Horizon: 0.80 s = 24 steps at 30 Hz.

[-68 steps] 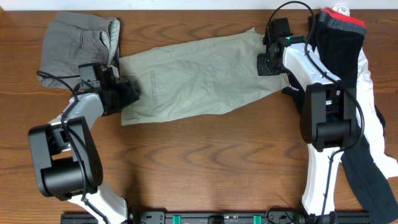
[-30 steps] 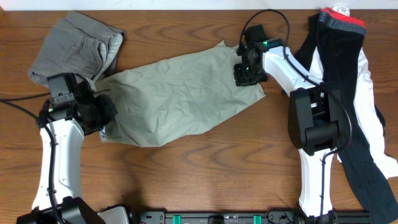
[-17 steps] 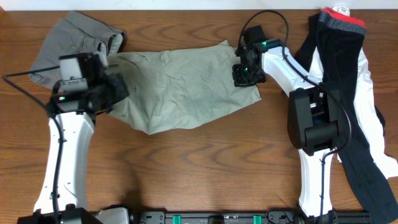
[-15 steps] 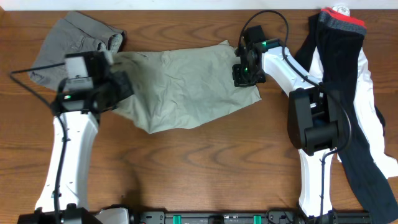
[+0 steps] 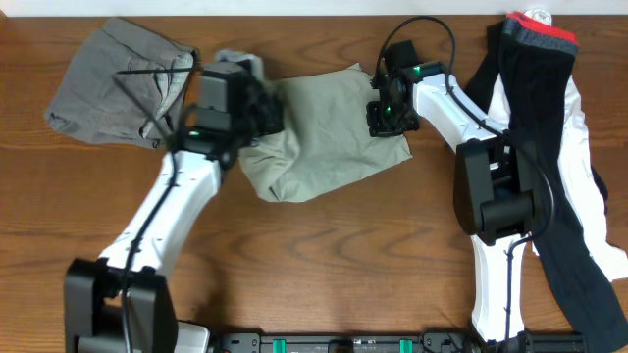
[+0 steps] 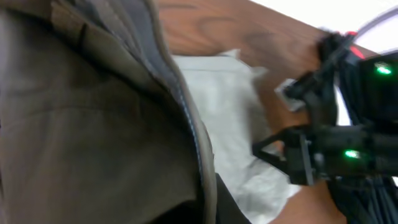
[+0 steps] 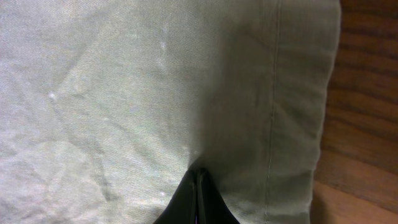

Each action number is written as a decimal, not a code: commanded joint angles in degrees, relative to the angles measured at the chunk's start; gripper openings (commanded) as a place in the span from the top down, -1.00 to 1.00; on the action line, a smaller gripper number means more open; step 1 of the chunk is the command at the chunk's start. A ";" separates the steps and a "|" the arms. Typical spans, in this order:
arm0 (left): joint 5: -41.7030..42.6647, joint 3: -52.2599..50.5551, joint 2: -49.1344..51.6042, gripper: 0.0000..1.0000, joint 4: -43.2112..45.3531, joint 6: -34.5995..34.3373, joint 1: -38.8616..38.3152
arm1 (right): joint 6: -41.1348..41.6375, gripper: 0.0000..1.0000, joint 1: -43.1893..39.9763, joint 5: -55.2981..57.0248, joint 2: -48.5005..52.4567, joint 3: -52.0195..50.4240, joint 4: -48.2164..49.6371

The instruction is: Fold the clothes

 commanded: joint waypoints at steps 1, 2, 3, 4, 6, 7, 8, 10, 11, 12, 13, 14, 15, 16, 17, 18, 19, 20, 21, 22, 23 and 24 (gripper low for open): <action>0.09 1.38 1.64 0.88 2.95 -0.76 -3.61 | 0.59 0.98 1.22 -0.44 1.73 -2.16 -0.70; 0.07 1.38 2.34 0.88 4.13 -0.74 -4.66 | 0.59 0.98 1.22 -0.44 1.73 -2.32 -0.66; -0.20 1.38 3.13 0.88 5.03 -0.74 -5.62 | 0.59 0.97 1.22 -0.44 1.73 -2.43 -0.66; -0.44 1.38 3.85 0.88 5.73 -0.72 -6.34 | 0.59 0.98 1.22 -0.44 1.73 -2.56 -0.66; -1.14 1.38 5.57 0.88 7.19 -0.74 -7.89 | 0.59 0.98 1.22 -0.44 1.73 -3.13 -0.39; -1.40 1.38 6.36 0.88 7.74 -0.74 -8.46 | 0.59 0.97 1.22 -0.44 1.73 -3.50 -0.13; -1.42 1.38 7.23 0.88 8.59 -0.74 -9.01 | 0.59 0.97 1.22 -0.44 1.73 -3.87 0.15; -1.38 1.38 8.94 0.88 10.36 -0.79 -10.05 | 0.59 0.98 1.22 -0.44 1.73 -4.92 0.87; -1.38 1.38 9.64 0.88 11.19 -0.76 -10.54 | 0.61 0.98 1.22 -0.44 1.73 -5.38 1.27; -1.38 1.38 10.16 0.88 11.82 -0.79 -10.93 | 0.61 0.98 1.22 -0.44 1.73 -5.77 1.51; -1.38 1.38 10.60 0.88 12.50 -0.79 -11.41 | 0.61 0.97 1.22 -0.44 1.73 -6.10 1.75; -1.38 1.38 10.99 0.88 13.14 -0.81 -11.85 | 0.61 0.97 1.22 -0.44 1.73 -6.43 2.08; -1.38 1.38 11.21 0.88 13.70 -0.92 -12.22 | 0.63 0.97 1.22 -0.44 1.73 -6.69 2.34; -1.38 1.38 11.32 0.88 14.34 -1.07 -12.59 | 0.70 0.97 1.20 -0.46 1.73 -6.84 2.54; -1.38 1.38 11.32 0.88 14.93 -1.27 -12.92 | 1.03 0.97 1.16 -0.44 1.73 -6.97 2.73; -1.36 1.38 11.32 0.88 15.78 -1.44 -13.29 | 1.03 0.97 1.11 -0.46 1.73 -7.10 2.93; -1.36 1.38 11.32 0.88 16.94 -1.49 -13.73 | 1.03 0.97 1.11 -0.44 1.73 -7.13 3.04; -1.36 1.38 11.32 0.88 17.70 -1.64 -13.97 | 1.05 0.97 1.11 -0.44 1.73 -7.13 3.17; -1.36 1.38 11.32 0.88 18.78 -1.77 -14.38 | 1.05 0.97 1.11 -0.44 1.73 -7.13 3.21; -1.36 1.38 11.32 0.88 19.52 -1.88 -14.71 | 1.03 0.97 1.11 -0.44 1.73 -7.13 3.26; -1.36 1.38 11.32 0.88 20.22 -1.88 -15.02 | 1.05 0.98 1.11 -0.44 1.73 -7.13 3.30; -1.36 1.38 11.32 0.79 20.87 -1.88 -15.39 | 1.05 0.97 1.11 -0.46 1.73 -7.13 3.30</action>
